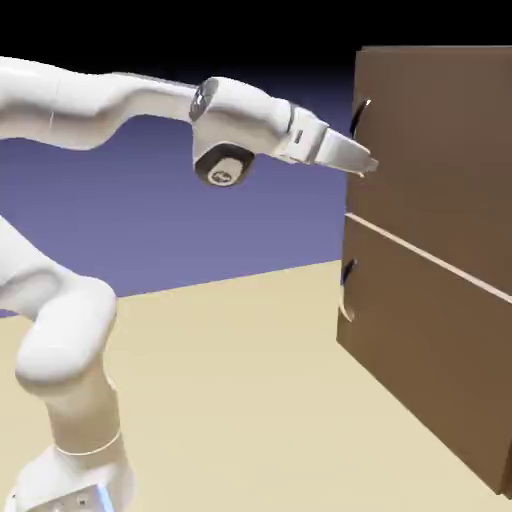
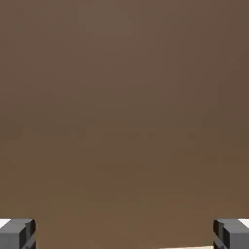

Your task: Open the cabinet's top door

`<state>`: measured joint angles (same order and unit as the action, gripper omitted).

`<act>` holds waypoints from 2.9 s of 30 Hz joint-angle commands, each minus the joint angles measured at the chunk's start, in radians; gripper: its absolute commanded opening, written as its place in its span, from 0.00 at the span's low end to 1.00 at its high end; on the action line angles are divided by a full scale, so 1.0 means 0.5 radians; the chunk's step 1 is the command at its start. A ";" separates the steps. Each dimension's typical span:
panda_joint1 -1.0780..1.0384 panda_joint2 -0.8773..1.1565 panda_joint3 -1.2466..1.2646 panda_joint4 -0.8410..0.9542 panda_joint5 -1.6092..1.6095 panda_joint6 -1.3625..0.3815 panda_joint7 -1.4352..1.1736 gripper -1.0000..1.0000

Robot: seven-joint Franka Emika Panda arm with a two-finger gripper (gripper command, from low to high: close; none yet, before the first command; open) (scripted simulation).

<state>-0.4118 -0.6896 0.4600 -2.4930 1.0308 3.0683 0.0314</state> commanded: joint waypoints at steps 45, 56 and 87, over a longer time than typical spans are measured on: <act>-1.611 -0.420 1.714 1.209 3.733 0.113 -2.569 0.50; -1.631 -0.287 1.734 1.202 3.733 -0.024 -2.685 0.00; 0.556 -0.714 -0.128 -0.463 2.293 -0.813 -2.223 0.00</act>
<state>-0.1336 -1.0467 0.3959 -2.7242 2.1749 2.6610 -1.0800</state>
